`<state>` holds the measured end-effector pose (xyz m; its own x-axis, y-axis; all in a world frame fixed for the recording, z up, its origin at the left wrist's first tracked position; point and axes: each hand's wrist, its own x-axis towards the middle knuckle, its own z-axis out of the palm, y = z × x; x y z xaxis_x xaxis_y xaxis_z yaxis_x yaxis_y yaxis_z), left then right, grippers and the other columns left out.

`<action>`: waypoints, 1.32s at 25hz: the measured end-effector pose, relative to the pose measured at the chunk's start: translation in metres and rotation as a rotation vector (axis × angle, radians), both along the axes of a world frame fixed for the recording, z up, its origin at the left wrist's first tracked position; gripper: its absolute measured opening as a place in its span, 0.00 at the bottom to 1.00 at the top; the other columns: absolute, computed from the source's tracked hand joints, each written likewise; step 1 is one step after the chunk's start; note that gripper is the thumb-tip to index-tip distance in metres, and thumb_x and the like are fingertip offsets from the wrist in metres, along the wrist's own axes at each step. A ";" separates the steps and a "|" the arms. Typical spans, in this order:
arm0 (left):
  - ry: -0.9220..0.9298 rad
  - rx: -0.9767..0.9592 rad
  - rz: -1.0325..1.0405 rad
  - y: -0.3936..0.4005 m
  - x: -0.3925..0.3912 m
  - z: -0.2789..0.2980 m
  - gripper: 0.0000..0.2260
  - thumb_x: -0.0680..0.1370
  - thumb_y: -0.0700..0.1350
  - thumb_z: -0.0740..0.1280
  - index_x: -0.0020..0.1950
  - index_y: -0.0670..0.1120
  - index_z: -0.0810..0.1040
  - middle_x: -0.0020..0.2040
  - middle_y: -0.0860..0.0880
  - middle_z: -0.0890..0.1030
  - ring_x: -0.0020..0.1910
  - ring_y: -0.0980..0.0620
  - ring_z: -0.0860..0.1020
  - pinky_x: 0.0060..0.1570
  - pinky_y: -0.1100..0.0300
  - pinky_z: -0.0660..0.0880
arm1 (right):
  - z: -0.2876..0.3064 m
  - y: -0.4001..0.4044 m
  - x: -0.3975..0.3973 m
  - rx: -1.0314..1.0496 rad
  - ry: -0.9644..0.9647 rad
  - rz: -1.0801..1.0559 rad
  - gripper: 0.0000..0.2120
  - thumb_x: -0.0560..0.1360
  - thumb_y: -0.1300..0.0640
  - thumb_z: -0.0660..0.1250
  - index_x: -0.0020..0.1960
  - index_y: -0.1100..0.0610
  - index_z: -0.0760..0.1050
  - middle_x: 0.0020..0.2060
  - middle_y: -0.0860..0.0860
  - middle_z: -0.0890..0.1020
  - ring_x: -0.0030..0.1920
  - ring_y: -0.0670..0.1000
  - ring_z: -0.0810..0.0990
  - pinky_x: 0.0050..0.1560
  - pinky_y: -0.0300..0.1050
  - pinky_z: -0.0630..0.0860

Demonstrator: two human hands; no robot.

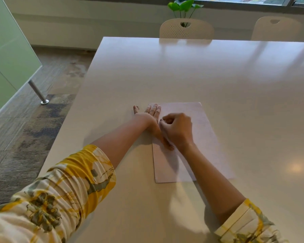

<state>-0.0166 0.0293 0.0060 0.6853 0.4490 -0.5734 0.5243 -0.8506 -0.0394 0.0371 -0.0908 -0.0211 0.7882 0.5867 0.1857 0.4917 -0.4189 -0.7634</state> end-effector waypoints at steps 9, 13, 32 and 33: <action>0.006 0.010 0.019 -0.001 0.000 0.002 0.74 0.51 0.84 0.65 0.77 0.45 0.27 0.78 0.49 0.27 0.77 0.48 0.29 0.67 0.26 0.30 | 0.009 -0.004 0.019 -0.023 0.030 -0.094 0.05 0.69 0.57 0.71 0.42 0.55 0.86 0.36 0.51 0.86 0.40 0.48 0.85 0.45 0.42 0.80; 0.017 0.002 0.022 0.000 -0.001 0.002 0.75 0.51 0.83 0.65 0.77 0.46 0.26 0.77 0.49 0.26 0.76 0.48 0.28 0.66 0.27 0.27 | 0.006 -0.016 0.036 0.021 0.039 -0.152 0.05 0.69 0.54 0.72 0.43 0.52 0.87 0.37 0.47 0.87 0.39 0.44 0.84 0.40 0.29 0.74; 0.023 -0.007 0.011 0.000 -0.001 0.004 0.76 0.49 0.84 0.64 0.77 0.45 0.27 0.78 0.50 0.27 0.76 0.49 0.28 0.67 0.28 0.28 | 0.003 0.006 0.035 0.003 0.008 -0.016 0.05 0.70 0.55 0.73 0.44 0.54 0.87 0.39 0.49 0.87 0.41 0.47 0.85 0.47 0.42 0.81; 0.019 -0.016 0.022 0.001 -0.001 0.004 0.76 0.49 0.83 0.65 0.77 0.46 0.26 0.78 0.50 0.27 0.76 0.49 0.28 0.67 0.29 0.27 | 0.006 0.000 0.054 0.003 0.032 -0.130 0.06 0.69 0.55 0.72 0.43 0.54 0.87 0.39 0.50 0.87 0.43 0.49 0.85 0.49 0.42 0.80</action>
